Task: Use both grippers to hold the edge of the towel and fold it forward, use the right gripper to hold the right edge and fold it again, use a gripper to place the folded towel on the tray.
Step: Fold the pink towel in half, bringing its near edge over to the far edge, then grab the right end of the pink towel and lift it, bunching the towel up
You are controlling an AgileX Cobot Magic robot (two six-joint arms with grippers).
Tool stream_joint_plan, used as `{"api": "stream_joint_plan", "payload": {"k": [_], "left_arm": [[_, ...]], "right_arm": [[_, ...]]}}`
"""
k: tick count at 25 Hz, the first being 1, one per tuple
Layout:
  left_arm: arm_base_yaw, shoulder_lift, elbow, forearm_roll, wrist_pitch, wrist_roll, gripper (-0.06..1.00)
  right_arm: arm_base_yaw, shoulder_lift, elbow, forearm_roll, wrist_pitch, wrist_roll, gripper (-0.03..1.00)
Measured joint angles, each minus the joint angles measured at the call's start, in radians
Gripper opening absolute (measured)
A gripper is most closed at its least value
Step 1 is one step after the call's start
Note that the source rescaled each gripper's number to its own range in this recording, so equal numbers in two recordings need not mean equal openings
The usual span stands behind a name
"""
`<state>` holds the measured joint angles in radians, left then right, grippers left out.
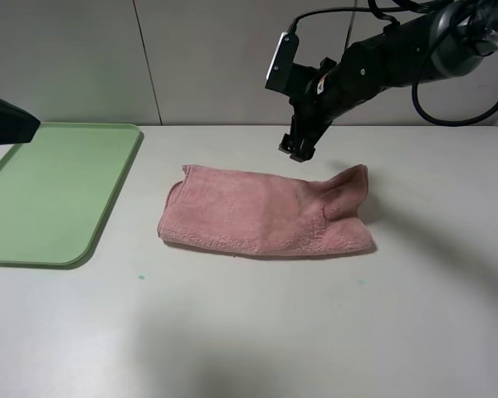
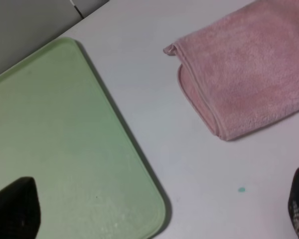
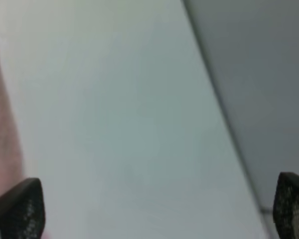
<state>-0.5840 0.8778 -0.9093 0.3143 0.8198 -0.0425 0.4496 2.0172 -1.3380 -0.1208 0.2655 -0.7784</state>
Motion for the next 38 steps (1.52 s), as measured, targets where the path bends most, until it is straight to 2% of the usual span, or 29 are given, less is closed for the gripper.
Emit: {"api": "stream_joint_plan", "payload": {"k": [10,15,18,22,28,33,38], "left_arm": [[0.000,0.000,0.000,0.000,0.000,0.000,1.00],[0.000,0.000,0.000,0.000,0.000,0.000,1.00],[0.000,0.000,0.000,0.000,0.000,0.000,1.00],[0.000,0.000,0.000,0.000,0.000,0.000,1.00],[0.000,0.000,0.000,0.000,0.000,0.000,1.00],[0.000,0.000,0.000,0.000,0.000,0.000,1.00],[0.000,0.000,0.000,0.000,0.000,0.000,1.00]], "right_arm": [[-0.007,-0.109,0.000,0.054,0.304,0.240,1.00],[-0.059,-0.155,0.001,0.179,0.451,0.337,1.00],[-0.101,-0.181,0.033,0.288,0.479,0.397,1.00],[-0.166,-0.212,0.123,0.398,0.464,0.442,1.00],[-0.234,-0.231,0.295,0.518,0.344,0.460,1.00],[-0.247,-0.231,0.392,0.568,0.226,0.463,1.00],[-0.248,-0.208,0.412,0.590,0.175,0.463,1.00]]}}
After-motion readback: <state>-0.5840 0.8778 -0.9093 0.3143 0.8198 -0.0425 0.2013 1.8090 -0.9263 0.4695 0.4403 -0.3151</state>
